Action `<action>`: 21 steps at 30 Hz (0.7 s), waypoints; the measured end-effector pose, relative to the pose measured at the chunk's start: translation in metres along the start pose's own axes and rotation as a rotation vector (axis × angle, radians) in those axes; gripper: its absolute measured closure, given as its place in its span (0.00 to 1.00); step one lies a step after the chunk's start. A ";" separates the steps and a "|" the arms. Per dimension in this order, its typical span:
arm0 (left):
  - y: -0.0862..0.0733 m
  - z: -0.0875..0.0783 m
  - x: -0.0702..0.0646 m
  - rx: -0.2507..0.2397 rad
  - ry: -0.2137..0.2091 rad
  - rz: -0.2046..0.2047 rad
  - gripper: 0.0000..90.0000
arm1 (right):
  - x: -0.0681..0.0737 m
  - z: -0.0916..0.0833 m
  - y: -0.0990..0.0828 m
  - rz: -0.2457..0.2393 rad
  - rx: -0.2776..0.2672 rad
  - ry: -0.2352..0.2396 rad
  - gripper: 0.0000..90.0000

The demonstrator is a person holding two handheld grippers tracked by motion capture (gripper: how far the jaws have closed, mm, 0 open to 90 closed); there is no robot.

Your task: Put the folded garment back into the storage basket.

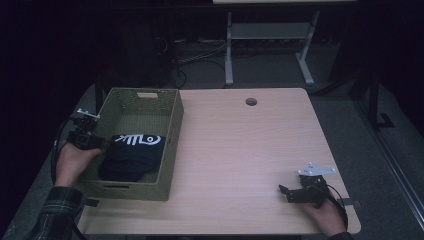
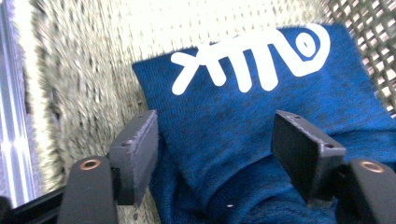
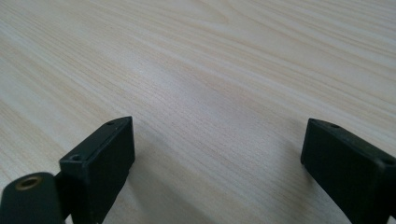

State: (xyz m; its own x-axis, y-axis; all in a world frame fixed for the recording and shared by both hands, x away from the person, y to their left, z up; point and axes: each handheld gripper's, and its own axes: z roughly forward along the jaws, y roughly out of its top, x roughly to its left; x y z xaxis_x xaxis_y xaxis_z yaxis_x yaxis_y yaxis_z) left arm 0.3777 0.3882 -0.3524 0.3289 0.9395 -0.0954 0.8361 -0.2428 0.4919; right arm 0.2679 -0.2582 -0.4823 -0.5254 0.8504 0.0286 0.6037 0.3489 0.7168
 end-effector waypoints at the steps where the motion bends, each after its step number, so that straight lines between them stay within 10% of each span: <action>1: 0.000 -0.002 -0.001 -0.012 -0.004 -0.006 0.32 | 0.000 0.000 0.000 0.000 0.000 0.000 0.10; 21: 0.014 -0.011 -0.034 -0.148 -0.092 0.071 0.14 | 0.000 0.000 0.000 0.000 0.000 0.000 0.10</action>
State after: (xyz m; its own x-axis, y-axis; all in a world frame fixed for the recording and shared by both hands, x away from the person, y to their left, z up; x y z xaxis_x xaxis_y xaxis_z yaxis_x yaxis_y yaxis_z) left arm 0.3735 0.3556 -0.3326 0.4294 0.8935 -0.1315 0.7378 -0.2631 0.6217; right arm 0.2679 -0.2583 -0.4823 -0.5254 0.8504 0.0284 0.6036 0.3490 0.7168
